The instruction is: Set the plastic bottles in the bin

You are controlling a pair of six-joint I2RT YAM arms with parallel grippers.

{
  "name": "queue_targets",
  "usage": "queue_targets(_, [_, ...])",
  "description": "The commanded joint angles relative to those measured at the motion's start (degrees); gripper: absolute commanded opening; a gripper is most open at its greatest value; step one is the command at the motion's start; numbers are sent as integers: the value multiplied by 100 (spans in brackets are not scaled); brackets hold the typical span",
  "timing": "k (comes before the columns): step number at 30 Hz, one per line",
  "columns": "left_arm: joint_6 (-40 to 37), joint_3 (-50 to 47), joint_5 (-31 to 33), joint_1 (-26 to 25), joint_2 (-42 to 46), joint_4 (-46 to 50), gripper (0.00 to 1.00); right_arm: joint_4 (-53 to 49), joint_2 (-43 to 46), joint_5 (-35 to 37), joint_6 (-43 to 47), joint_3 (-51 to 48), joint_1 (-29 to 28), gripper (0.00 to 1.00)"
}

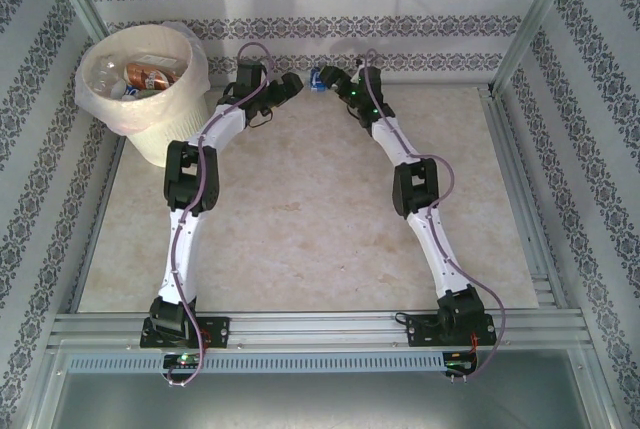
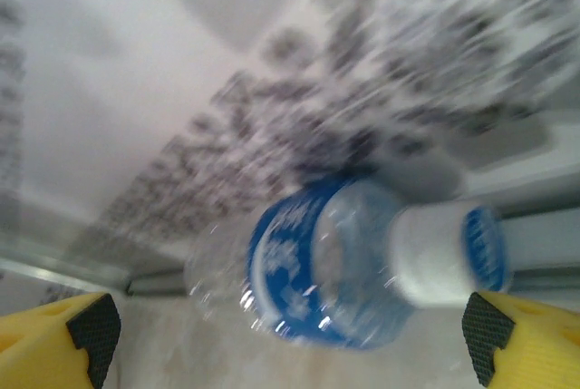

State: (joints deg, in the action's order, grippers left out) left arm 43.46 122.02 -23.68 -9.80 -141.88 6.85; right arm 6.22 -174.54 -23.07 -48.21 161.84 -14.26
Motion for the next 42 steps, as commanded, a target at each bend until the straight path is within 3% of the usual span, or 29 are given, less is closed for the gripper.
queue_targets(1, [652, -61, 595, 142, 110, 40, 100, 63, 482, -797, 509, 32, -370, 98])
queue_targets(7, [716, -716, 980, 359, 668, -49, 100, -108, 694, -1431, 959, 25, -859, 98])
queue_targets(9, [784, -765, 1005, 408, 746, 142, 100, -412, 871, -755, 1116, -134, -945, 98])
queue_targets(11, [770, -840, 1044, 418, 825, 272, 100, -500, 1119, 475, 995, -586, -911, 98])
queue_targets(14, [790, -845, 909, 422, 773, 146, 100, -332, 1040, 857, 213, -665, -628, 98])
queue_targets(18, [200, 437, -384, 364, -140, -117, 100, -671, 1003, 1109, 181, -589, -392, 98])
queue_targets(21, [-408, 1554, -210, 301, -874, 185, 100, -660, 998, 1215, 213, -615, -256, 98])
queue_targets(25, [-699, 2294, -261, 296, -1577, -401, 100, -502, 767, 1189, 61, -473, -89, 98])
queue_targets(32, [-361, 3532, -605, 252, -2844, -1570, 100, 110, 371, 1204, -262, -154, -31, 98])
queue_targets(42, [-260, 3934, -722, 80, -3213, -2189, 100, 421, 179, 1311, -587, -74, -153, 98])
